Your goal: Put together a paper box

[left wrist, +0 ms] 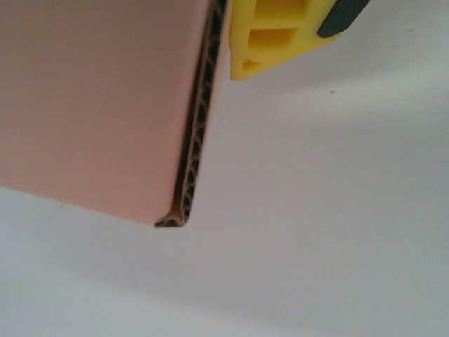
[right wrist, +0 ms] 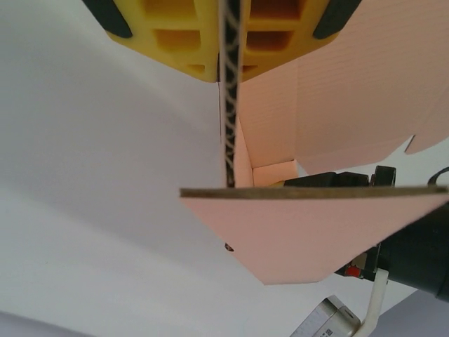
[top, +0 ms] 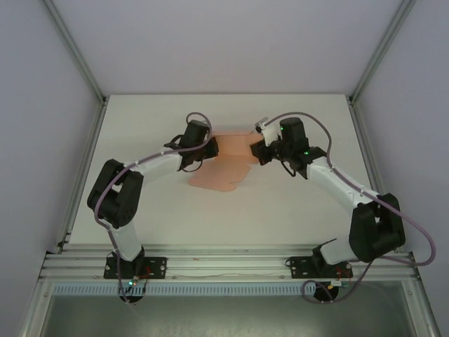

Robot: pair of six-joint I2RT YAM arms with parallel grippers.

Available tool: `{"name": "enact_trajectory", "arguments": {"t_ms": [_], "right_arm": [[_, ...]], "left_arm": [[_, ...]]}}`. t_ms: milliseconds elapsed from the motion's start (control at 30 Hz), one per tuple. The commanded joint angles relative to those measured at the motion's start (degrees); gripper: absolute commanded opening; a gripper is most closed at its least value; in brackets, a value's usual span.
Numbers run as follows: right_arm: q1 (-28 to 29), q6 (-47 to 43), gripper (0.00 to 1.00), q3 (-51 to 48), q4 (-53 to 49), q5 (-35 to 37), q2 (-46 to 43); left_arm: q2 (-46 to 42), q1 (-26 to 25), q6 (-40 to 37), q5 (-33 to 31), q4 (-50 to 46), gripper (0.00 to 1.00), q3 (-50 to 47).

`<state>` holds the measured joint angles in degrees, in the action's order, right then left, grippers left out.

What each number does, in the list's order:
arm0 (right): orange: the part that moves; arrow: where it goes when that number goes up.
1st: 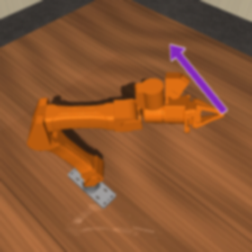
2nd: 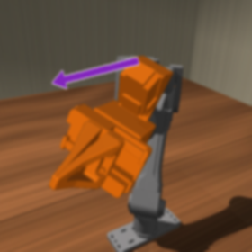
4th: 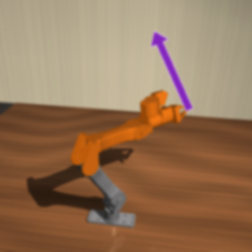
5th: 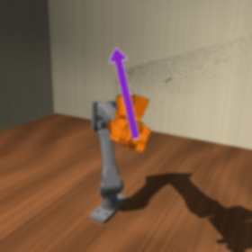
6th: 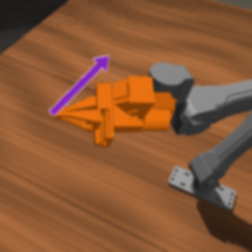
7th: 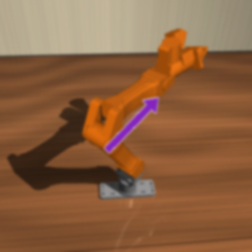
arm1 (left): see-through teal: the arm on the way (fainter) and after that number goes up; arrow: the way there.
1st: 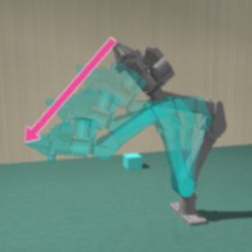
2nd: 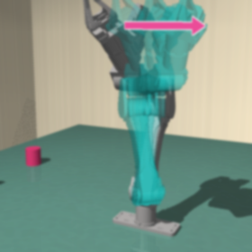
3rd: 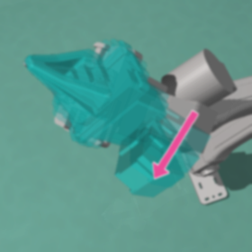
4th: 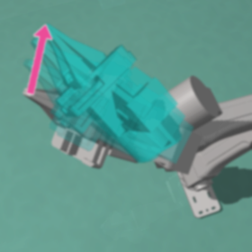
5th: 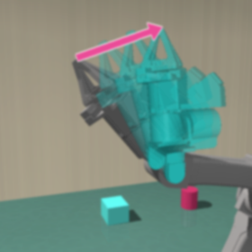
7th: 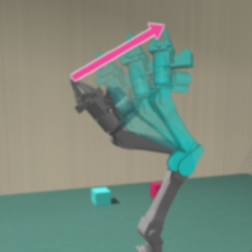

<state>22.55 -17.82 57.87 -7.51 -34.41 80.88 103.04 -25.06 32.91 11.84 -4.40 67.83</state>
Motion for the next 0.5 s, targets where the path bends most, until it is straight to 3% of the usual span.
{"name": "enact_trajectory", "arguments": {"t_ms": [0, 67, 167, 333, 467], "right_arm": [[0.97, 0.49, 0.0, -1.49, -0.56, 0.61, -4.72], [1.27, 0.55, 0.0, -1.89, 0.1, 0.49, -4.87], [1.3, 0.27, 0.0, -2.43, 2.08, 0.22, -4.46], [1.35, -0.82, 0.0, -2.82, 3.57, 0.33, -3.77], [1.31, -8.5, 0.0, -4.97, 1.63, -2.89, -4.42]], "left_arm": [[4.04, 2.37, 4.18, -19.98, -13.99, 0.0, 5.0], [5.91, 2.25, 4.76, -21.31, -19.95, 0.0, 9.11], [7.81, 2.13, 3.57, -17.84, -19.65, 0.0, 10.39], [1.57, 1.83, -4.63, -4.76, -0.13, 0.0, 0.16], [-4.01, 1.9, -11.93, 3.1, 14.37, 0.03, -9.96]]}}
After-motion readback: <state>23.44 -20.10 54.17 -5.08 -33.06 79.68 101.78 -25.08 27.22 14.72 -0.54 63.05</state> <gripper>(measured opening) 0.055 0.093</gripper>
